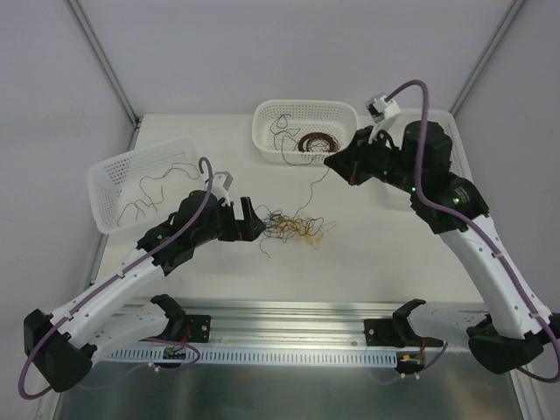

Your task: Untangle the cables

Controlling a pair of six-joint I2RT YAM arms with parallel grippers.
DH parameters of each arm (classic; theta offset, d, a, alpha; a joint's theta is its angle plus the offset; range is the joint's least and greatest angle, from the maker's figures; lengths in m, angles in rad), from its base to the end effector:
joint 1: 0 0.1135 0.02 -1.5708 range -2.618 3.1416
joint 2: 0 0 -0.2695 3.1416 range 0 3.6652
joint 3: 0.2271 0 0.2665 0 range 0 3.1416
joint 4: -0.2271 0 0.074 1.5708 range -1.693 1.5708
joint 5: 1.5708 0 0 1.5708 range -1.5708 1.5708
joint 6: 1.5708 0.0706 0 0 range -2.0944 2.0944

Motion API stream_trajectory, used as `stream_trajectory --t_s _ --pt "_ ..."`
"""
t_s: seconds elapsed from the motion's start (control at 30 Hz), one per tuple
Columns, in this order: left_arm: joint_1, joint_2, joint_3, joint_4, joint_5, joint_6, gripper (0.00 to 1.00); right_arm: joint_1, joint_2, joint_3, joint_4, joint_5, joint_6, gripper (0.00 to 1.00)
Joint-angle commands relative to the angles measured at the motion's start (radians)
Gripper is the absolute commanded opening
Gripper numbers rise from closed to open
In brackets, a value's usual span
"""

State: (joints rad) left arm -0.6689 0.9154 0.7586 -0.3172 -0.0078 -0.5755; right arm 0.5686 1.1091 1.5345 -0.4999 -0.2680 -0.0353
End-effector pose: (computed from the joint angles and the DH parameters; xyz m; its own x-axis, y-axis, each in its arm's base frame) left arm 0.1967 -0.1548 0.2799 -0.6349 -0.1918 -0.7484 0.3208 0.8158 -0.4813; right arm 0.2035 0.1522 0.5060 -0.0365 -0.0637 -0.9973 -0.7435 0.6686 -0.0155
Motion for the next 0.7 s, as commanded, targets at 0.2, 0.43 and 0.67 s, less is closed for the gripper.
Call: stream_trajectory --t_s 0.2,0.43,0.67 --pt "-0.052 -0.009 -0.022 0.346 0.086 0.129 0.99 0.068 0.095 -0.034 0.133 -0.046 0.182 0.01" --pt "-0.101 0.126 -0.048 0.607 0.039 0.212 0.97 0.097 0.112 -0.001 0.156 -0.025 0.233 0.01" --pt "-0.124 0.311 -0.012 0.722 0.045 0.247 0.89 0.097 0.1 0.022 0.149 -0.017 0.261 0.01"
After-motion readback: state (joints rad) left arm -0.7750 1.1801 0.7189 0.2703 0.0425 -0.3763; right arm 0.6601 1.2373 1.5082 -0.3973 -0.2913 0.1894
